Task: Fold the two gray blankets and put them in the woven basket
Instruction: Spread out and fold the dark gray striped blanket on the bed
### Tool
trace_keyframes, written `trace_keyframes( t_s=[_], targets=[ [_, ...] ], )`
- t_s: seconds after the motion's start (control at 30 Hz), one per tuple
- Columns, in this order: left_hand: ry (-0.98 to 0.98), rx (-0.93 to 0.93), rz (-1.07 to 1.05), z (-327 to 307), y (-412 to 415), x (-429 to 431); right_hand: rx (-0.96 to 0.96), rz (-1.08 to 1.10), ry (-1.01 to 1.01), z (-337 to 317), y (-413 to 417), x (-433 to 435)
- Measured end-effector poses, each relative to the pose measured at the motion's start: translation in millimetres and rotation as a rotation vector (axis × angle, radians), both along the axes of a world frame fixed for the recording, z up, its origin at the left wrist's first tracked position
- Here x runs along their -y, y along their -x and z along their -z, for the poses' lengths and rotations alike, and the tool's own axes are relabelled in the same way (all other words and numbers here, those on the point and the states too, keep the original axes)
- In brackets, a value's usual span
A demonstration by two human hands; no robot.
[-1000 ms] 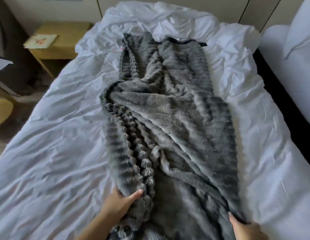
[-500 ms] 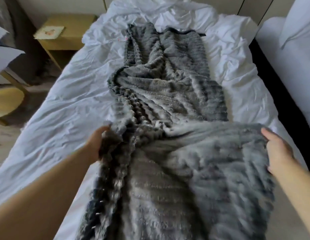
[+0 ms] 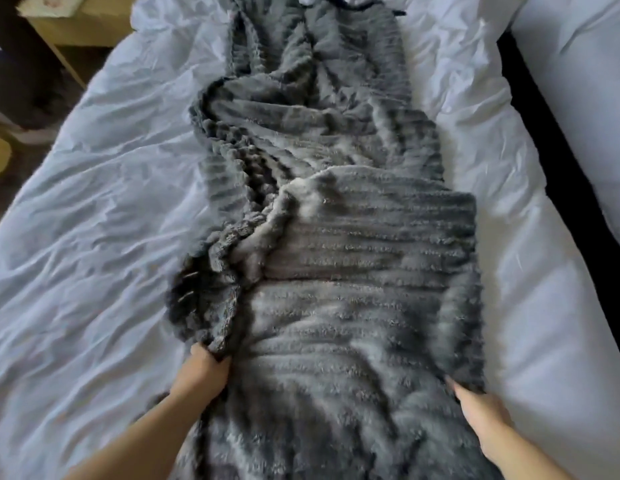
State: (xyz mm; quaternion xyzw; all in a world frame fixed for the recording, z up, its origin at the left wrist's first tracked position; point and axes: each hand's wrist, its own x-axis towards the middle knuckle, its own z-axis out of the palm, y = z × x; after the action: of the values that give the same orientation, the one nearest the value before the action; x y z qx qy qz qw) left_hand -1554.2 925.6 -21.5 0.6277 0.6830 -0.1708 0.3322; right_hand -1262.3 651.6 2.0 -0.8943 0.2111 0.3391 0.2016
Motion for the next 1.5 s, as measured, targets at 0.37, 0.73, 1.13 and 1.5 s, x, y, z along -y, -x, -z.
trace_keyframes(
  t_s=[0.37,0.73,1.13,1.5],
  targets=[
    [-0.407,0.763,-0.451,-91.1,-70.7,-154.1,0.617,-0.028,-0.731,-110.6,-119.5,-130.1],
    [-0.033,0.101,-0.236,11.8,27.0,-42.3,0.179,-0.231,0.001,19.1,-70.5,-8.0],
    [-0.080,0.191,-0.222,-29.7,76.4,63.4,-0.015,-0.455,-0.001,-16.0,-64.5,40.7],
    [0.511,0.847,-0.666,-126.8,121.9,141.3,-0.357,-0.061,-0.396,-102.8,-11.7,89.2]
  ],
)
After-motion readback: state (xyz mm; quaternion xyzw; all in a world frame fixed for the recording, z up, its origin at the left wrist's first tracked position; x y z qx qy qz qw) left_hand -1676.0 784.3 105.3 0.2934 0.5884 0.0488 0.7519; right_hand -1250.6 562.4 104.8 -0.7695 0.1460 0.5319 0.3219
